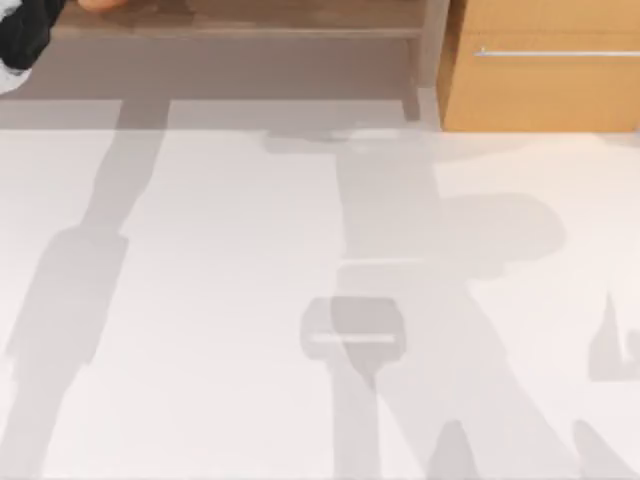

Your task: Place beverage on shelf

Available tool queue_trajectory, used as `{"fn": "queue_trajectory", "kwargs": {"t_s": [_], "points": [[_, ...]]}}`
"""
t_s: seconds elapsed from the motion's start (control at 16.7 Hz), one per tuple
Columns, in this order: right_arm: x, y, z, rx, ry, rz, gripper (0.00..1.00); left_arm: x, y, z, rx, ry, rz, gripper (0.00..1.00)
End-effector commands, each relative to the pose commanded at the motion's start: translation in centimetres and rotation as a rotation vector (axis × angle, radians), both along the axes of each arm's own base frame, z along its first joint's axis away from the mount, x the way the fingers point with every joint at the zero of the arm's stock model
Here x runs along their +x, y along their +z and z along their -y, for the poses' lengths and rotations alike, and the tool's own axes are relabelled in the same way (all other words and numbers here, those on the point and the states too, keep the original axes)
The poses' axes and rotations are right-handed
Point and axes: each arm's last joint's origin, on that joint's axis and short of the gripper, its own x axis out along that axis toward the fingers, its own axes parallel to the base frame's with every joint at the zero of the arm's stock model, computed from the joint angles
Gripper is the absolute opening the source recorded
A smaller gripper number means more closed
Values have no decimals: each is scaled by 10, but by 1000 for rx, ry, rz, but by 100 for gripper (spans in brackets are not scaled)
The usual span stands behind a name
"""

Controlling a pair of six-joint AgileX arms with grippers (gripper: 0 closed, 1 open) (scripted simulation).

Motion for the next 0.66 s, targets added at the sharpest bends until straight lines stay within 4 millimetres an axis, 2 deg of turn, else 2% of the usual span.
{"fn": "queue_trajectory", "kwargs": {"t_s": [0.3, 0.66], "points": [[0, 0, 0, 0, 0, 0, 100, 0, 0, 0, 0, 0, 0, 98], [0, 0, 0, 0, 0, 0, 100, 0, 0, 0, 0, 0, 0, 100]]}}
